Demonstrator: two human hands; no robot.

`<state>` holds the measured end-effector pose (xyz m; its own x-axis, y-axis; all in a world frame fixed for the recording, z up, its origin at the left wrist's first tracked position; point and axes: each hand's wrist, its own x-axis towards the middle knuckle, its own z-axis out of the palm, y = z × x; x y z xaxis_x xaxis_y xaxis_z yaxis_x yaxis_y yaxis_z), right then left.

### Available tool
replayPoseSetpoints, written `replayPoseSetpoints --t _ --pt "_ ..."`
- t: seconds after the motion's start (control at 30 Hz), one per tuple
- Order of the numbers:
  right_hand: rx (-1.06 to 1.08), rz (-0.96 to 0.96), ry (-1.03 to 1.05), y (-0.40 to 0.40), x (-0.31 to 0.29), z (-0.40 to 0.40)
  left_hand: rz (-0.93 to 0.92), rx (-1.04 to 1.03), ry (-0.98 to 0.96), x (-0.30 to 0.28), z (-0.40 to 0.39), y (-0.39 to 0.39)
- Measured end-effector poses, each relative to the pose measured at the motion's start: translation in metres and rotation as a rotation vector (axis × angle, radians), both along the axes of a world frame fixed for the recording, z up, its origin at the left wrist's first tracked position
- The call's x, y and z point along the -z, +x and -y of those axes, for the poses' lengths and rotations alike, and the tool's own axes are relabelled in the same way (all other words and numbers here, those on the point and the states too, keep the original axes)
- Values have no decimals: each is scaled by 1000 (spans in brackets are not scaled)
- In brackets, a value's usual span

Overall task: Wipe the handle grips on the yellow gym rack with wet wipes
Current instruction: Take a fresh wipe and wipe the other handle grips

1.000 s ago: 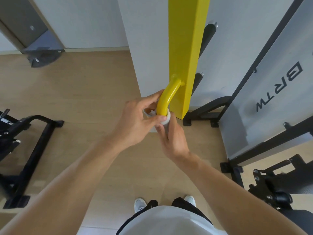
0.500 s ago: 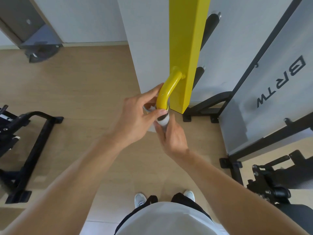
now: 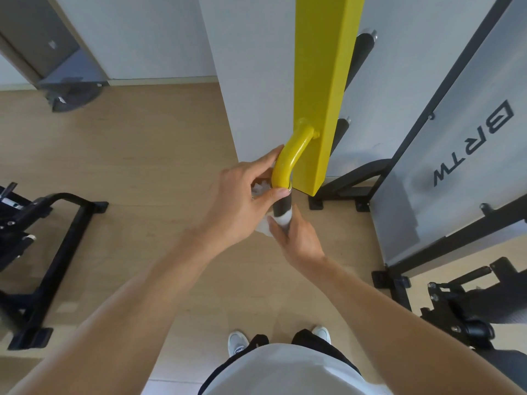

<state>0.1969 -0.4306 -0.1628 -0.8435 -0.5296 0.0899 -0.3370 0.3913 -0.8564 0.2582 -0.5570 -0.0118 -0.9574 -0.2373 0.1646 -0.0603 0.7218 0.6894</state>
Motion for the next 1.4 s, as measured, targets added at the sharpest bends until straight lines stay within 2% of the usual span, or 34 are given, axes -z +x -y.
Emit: replayPoseSetpoints --t 0.1,0.27,0.37,0.4,0.5,0.53,0.6,0.67,0.77,0.83,0.93,1.1,1.23,1.37,1.4 --pt "70 114 -52 5 1 1 -13 14 19 0 -1 -1" --pt "44 72 -302 -3 -51 9 -32 36 80 7 -1 -2" --pt "9 123 -309 -5 -55 5 -29 55 53 20 2 -2" --pt "2 155 -278 -5 -50 3 -17 48 101 28 3 -1" --pt "46 238 -189 1 -29 -2 85 -61 500 60 7 12" --pt "64 272 -189 3 -26 -3 141 -103 568 72 7 15" --pt "81 332 -211 6 -25 -4 256 -121 556 89 3 22" --pt "73 351 -231 8 -32 -5 291 -85 515 92 -3 26" --pt "0 348 -279 15 -48 -15 166 -132 560 88 -9 27" --pt "-47 351 -289 22 -53 -24 80 -235 635 85 -11 25" --pt "-84 302 -358 31 -55 -31 52 -350 659 83 -10 19" --pt "145 202 -405 31 -60 -14 -21 -378 691 80 -3 12" --pt "249 209 -415 25 -66 9 -126 -311 879 83 1 13" --pt "244 176 -295 21 -55 23 -153 -237 864 95 4 24" --pt "240 172 -257 20 -53 25 -188 -269 794 99 2 29"
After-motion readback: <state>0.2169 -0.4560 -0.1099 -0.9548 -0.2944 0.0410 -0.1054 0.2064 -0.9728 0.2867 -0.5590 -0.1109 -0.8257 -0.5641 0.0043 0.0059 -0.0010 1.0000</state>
